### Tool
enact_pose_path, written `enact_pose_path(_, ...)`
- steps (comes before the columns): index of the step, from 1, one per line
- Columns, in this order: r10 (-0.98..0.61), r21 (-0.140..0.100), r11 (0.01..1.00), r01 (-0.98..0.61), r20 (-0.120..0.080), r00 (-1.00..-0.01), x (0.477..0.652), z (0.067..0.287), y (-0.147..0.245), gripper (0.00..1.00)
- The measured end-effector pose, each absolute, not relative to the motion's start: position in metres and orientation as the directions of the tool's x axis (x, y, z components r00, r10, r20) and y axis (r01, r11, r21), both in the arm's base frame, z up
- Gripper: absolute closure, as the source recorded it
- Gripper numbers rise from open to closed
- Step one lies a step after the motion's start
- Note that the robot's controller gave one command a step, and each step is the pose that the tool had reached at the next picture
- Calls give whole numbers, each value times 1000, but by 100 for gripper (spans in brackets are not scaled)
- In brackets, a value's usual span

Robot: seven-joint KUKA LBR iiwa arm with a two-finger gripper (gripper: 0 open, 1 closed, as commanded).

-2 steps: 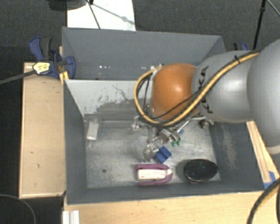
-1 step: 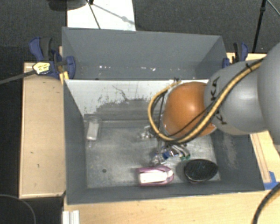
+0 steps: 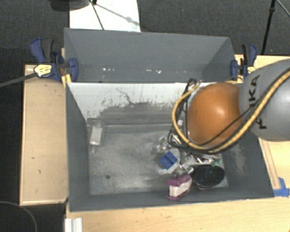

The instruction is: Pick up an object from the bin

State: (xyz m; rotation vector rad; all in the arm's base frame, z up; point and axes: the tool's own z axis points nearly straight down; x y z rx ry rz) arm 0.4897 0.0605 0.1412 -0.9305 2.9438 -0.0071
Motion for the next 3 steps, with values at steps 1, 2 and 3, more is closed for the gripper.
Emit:
enact_pose_path(1,-476,0,879,-476,-4,-879,494,74,9,0)
enact_pose_path(2,-477,-1,879,-477,-10,-879,496,77,12,100)
enact_pose_path(3,-516,-5,857,-516,-10,-857,507,214,21,100)
